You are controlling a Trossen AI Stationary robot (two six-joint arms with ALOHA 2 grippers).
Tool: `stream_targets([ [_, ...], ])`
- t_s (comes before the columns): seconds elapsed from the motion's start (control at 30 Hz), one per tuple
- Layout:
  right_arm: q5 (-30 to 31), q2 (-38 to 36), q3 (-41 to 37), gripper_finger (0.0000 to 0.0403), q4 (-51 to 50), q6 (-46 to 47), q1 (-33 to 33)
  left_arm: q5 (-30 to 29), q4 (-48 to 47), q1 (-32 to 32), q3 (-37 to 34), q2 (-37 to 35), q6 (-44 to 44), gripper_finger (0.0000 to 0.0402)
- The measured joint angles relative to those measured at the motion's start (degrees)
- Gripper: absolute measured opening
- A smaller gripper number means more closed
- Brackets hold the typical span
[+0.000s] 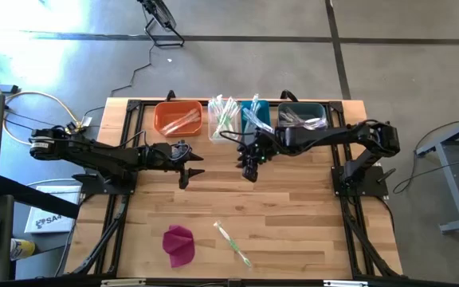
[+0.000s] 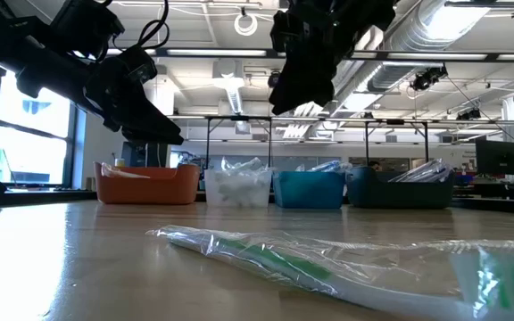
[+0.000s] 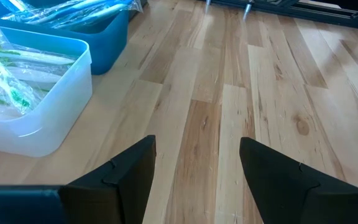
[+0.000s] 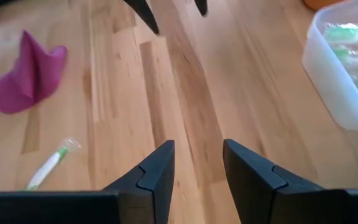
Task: Pick & Place Toothbrushes
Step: Put the green toothbrush into the transparent bin
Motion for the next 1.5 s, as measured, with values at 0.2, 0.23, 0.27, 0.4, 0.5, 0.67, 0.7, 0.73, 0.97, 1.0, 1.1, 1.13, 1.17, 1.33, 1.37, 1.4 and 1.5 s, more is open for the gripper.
stream_targets([
  [0.2, -0.6, 0.0, 0.0, 0.0129, 4.8, 2.9, 2.7, 0.0, 0.0, 0.0, 0.0, 0.0, 0.0, 0.0228],
  [0.23, -0.6, 0.0, 0.0, 0.0128, 5.9, 2.8, 3.3, 0.0, 0.0, 0.0, 0.0, 0.0, 0.0, 0.0228],
  [0.27, -0.7, 0.0, 0.0, 0.0127, 6.8, 2.7, 3.9, 0.0, 0.0, 0.0, 0.0, 0.0, 0.0, 0.0228],
  [0.4, -0.6, 0.0, 0.0, 0.0126, 12.0, 2.7, 6.7, 0.0, 0.0, 0.0, 0.0, 0.0, 0.0, 0.0228],
  [0.5, 0.0, 0.0, 0.0, 0.0126, 15.2, 3.9, 9.2, 0.0, 0.0, 0.0, 0.0, 0.0, 0.0, 0.0228],
  [0.67, 7.3, 0.0, 0.0, 0.0126, 18.0, 6.1, 15.1, 0.0, 0.0, 0.0, 0.0, 0.0, 0.0, 0.0228],
  [0.7, 9.4, 0.0, 0.0, 0.0126, 18.1, 6.1, 16.3, 0.0, 0.0, 0.0, 0.0, 0.0, 0.0, 0.0228],
  [0.73, 11.6, 0.0, 0.0, 0.0126, 18.1, 6.1, 17.6, 0.0, 0.0, 0.0, 0.0, 0.0, 0.0, 0.0228],
  [0.97, 23.2, 0.0, 0.0, 0.0118, 21.7, 8.5, 24.9, 0.0, 0.0, 0.0, 0.0, 0.0, 0.0, 0.0228],
  [1.0, 23.3, 0.0, 0.0, 0.0114, 22.6, 8.8, 25.5, 0.0, 0.0, 0.0, 0.0, 0.0, 0.0, 0.0228],
  [1.1, 23.3, 0.0, 0.0, 0.0095, 24.9, 9.3, 26.6, 0.0, 0.0, 0.0, 0.0, 0.0, 0.0, 0.0228],
  [1.13, 23.3, 0.0, 0.0, 0.0087, 25.4, 9.3, 26.9, 0.0, 0.0, 0.0, 0.0, 0.0, 0.0, 0.0228],
  [1.17, 23.2, 0.0, 0.0, 0.0080, 25.7, 9.3, 27.2, 0.0, 0.0, 0.0, 0.0, 0.0, 0.0, 0.0228],
  [1.33, 20.2, 0.0, 0.0, 0.0049, 25.8, 15.2, 28.1, 0.0, 0.0, 0.0, 0.0, 0.0, 0.0, 0.0228],
  [1.37, 19.8, 0.0, 0.0, 0.0044, 25.8, 16.3, 28.4, 0.0, 0.0, 0.0, 0.0, 0.0, 0.0, 0.0228],
  [1.4, 19.3, 0.2, 0.0, 0.0040, 25.7, 17.3, 28.7, 0.0, 0.0, 0.0, 0.0, 0.0, 0.0, 0.0228],
  [1.5, 18.8, 0.8, 0.0, 0.0031, 25.3, 19.2, 30.0, 0.0, 0.0, 0.0, 0.0, 0.0, 0.0, 0.0228],
])
